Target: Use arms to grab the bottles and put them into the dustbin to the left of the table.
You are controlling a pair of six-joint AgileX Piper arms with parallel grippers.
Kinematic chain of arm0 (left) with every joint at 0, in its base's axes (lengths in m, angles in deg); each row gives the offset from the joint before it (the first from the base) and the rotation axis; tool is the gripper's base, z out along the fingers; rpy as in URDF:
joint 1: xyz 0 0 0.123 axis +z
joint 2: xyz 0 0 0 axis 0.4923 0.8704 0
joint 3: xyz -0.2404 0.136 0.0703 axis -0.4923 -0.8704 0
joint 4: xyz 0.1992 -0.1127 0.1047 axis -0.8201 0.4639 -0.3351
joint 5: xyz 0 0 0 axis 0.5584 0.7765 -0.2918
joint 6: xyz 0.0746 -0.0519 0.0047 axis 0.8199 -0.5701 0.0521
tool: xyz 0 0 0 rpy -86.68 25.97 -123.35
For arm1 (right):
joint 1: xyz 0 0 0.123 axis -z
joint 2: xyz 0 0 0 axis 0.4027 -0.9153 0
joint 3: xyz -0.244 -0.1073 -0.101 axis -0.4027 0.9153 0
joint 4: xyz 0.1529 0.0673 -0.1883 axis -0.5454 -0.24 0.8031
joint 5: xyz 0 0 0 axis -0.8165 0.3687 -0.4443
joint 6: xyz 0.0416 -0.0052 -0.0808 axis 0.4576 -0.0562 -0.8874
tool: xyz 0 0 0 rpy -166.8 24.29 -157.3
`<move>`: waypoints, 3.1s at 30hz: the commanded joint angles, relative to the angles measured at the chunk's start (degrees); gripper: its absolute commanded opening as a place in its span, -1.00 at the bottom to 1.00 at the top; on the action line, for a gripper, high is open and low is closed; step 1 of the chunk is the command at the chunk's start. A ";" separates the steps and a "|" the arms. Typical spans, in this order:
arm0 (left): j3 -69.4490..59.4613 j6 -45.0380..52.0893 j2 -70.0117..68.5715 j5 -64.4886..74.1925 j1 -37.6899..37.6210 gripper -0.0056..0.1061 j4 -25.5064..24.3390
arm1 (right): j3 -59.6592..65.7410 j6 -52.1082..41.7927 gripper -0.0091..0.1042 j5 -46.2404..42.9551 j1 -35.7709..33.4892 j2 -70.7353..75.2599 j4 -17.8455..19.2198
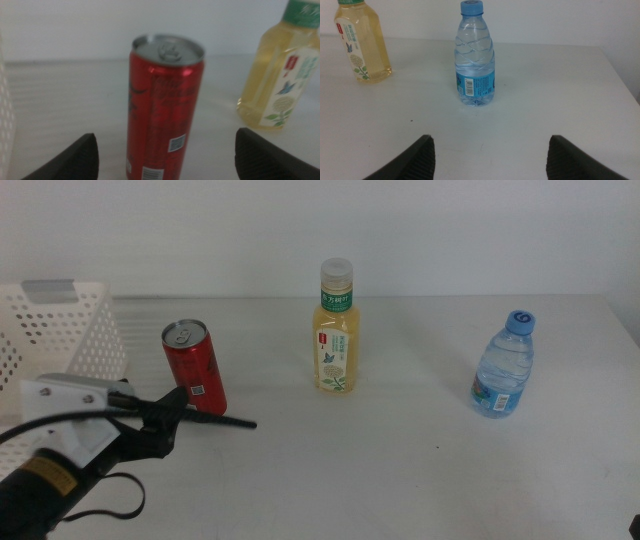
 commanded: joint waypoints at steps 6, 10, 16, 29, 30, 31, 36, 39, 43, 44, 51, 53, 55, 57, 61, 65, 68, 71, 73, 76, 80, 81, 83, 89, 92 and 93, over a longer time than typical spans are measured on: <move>6.67 -0.22 7.33 -7.24 -0.09 0.72 0.70 | -0.44 -0.55 0.19 -4.28 0.26 1.58 0.80; 8.79 -0.22 10.82 -7.65 -0.09 0.71 -0.39 | -0.44 -0.55 0.19 -4.28 0.26 1.58 0.80; 12.07 -0.99 14.16 -8.46 -1.87 0.71 0.81 | -0.44 -0.55 0.19 -4.28 0.26 1.58 0.80; 18.10 1.81 18.97 -6.29 -9.13 0.71 14.36 | -0.44 -0.55 0.19 -4.28 0.26 1.58 0.80; 18.63 2.20 19.31 -6.22 -9.27 0.71 14.55 | -0.44 -0.55 0.19 -4.28 0.26 1.58 0.80; 19.11 2.20 19.63 -6.16 -9.27 0.71 14.67 | -0.44 -0.55 0.19 -4.28 0.26 1.58 0.80; 21.87 2.14 20.70 -3.60 -9.27 0.71 14.70 | -0.44 -0.55 0.19 -4.28 0.26 1.58 0.80; 21.88 2.14 20.70 -4.31 -9.27 0.71 13.07 | -0.44 -0.55 0.19 -4.28 0.26 1.58 0.80; 21.88 2.14 20.70 -3.36 -9.27 0.60 12.44 | -0.44 -0.55 0.19 -4.28 0.26 1.58 0.80; 21.88 2.14 20.70 -2.97 -9.27 0.53 12.76 | -0.44 -0.55 0.19 -4.28 0.26 1.58 0.80; 21.88 -1.73 20.62 -2.64 -9.27 -0.49 12.58 | -0.44 -0.55 0.19 -4.28 0.20 1.58 0.79; 21.82 -2.81 20.08 -2.20 -9.27 -0.80 11.14 | -0.44 -0.55 0.19 -4.28 0.20 1.58 0.79; 21.72 -2.76 18.89 -1.30 -9.27 -0.99 9.98 | -0.44 -0.55 0.19 -4.28 0.20 1.58 0.79; 21.72 -2.76 16.27 2.18 -9.27 -0.99 8.42 | -0.44 -0.55 0.19 -4.28 0.20 1.58 0.79; 21.72 -3.08 9.18 12.43 -9.27 -0.99 6.69 | -0.44 -0.55 0.19 -4.28 0.20 1.58 0.79; 21.72 -4.04 1.21 21.92 -9.27 -0.99 6.69 | -0.44 -0.55 0.19 -4.28 0.20 1.58 0.79; 21.78 -3.45 -4.77 26.54 -9.27 -0.99 6.69 | -0.44 -0.55 0.19 -4.28 0.20 1.58 0.79; 21.78 -1.71 -9.04 29.39 -9.27 -0.99 6.69 | -0.44 -0.55 0.19 -4.28 0.20 1.58 0.79; 21.78 -1.06 -11.30 30.16 -9.27 -0.99 6.69 | -0.44 -0.55 0.19 -4.28 0.20 1.58 0.79; 21.78 -1.11 -14.54 33.19 -9.27 -0.99 6.69 | -0.44 -0.55 0.19 -4.28 0.20 1.58 0.79; 21.85 -1.06 -19.20 39.40 -9.21 -0.99 6.69 | -0.44 -0.55 0.19 -4.28 0.20 1.58 0.79; 21.85 -1.06 -20.28 40.50 -9.15 -0.99 6.75 | -0.44 -0.55 0.19 -4.28 0.20 1.58 0.79; 21.89 -0.73 -22.23 43.36 -9.15 -0.99 7.93 | -0.44 -0.55 0.19 -4.28 0.20 1.58 0.79; 30.51 12.86 -26.02 70.76 -8.95 -0.99 14.60 | -0.44 -0.55 0.19 -4.28 0.20 1.58 0.79; 35.82 18.02 -26.02 81.35 -8.26 -0.99 16.55 | -0.44 -0.55 0.19 -4.28 0.20 1.58 0.79; 37.50 18.91 -26.02 83.88 -7.37 -0.99 17.53 | -0.44 -0.55 0.19 -4.28 0.20 1.58 0.79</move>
